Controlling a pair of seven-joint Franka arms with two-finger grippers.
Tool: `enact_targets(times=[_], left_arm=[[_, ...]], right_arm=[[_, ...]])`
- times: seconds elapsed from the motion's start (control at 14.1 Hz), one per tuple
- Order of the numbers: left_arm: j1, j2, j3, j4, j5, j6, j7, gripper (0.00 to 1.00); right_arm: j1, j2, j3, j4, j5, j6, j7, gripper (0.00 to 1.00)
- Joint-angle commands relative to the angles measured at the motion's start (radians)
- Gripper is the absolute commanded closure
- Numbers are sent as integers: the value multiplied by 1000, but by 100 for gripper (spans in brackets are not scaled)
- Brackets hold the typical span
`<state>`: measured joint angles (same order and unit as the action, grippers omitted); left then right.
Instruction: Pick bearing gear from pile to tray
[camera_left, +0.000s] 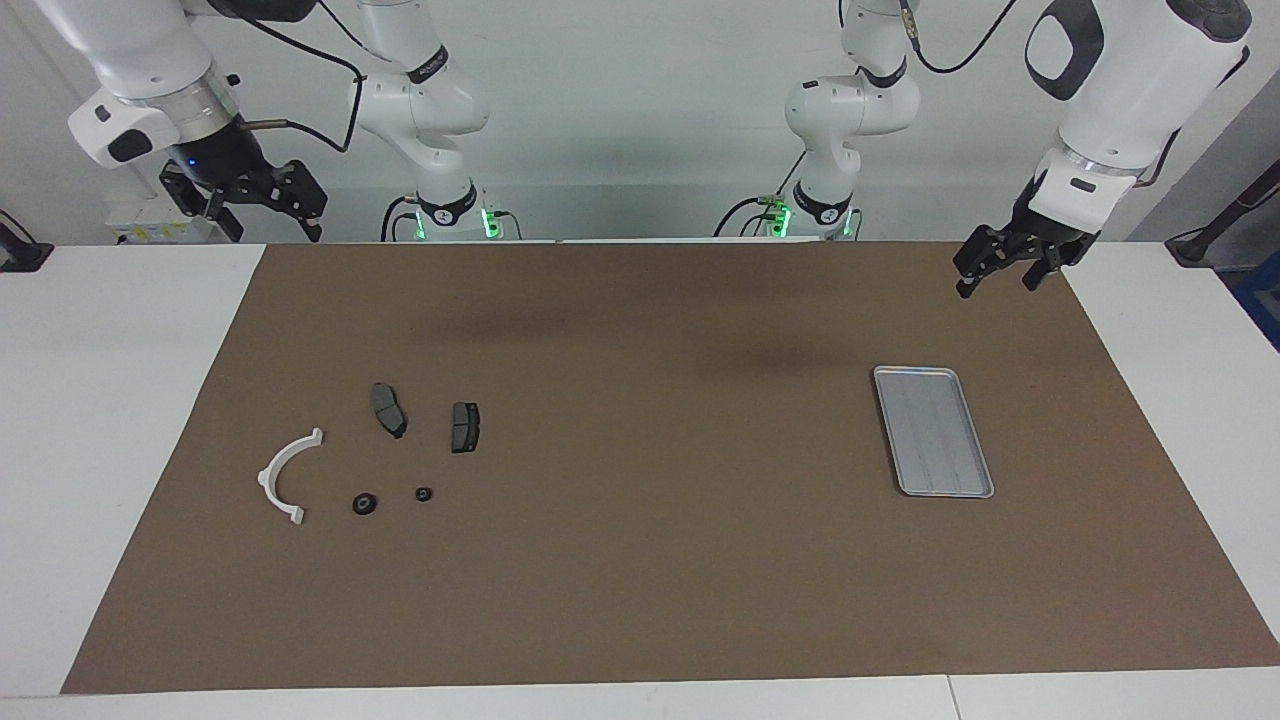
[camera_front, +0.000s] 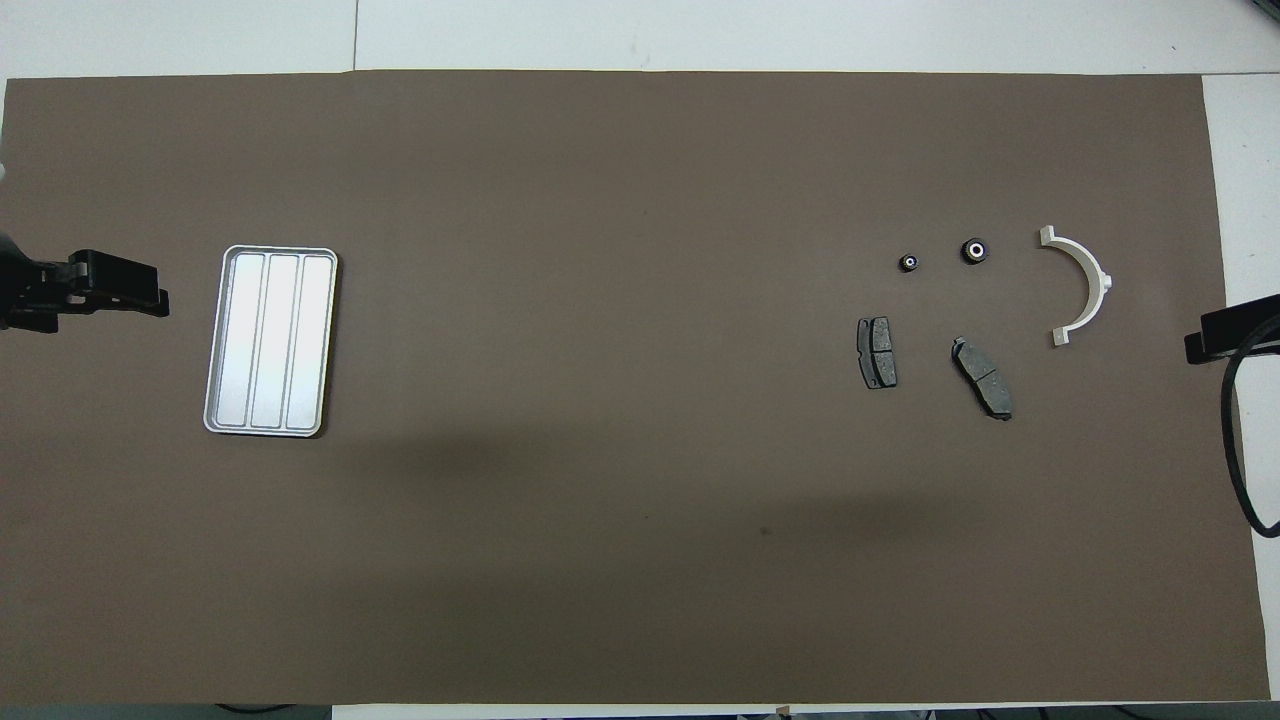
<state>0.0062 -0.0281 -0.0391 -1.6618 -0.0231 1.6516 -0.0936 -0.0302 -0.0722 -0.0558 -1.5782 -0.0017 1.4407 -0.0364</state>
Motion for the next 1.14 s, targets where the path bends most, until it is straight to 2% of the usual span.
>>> enact_targets(times=[0.0,0.71,0.92,1.06], left_arm=[[3,1,1,5,-17,-18,12,0],[3,1,1,5,-17,-16,12,0],[3,1,1,5,-17,-18,12,0],[3,1,1,5,-17,-16,12,0]], right_arm=[[4,-17,-4,-14,-1,-14,24,0],[3,12,-13,21,-1,1,30,0],[-13,43,-12,32,-15,50,21,0],[-17,95,-13,55,-21,75,21,0]])
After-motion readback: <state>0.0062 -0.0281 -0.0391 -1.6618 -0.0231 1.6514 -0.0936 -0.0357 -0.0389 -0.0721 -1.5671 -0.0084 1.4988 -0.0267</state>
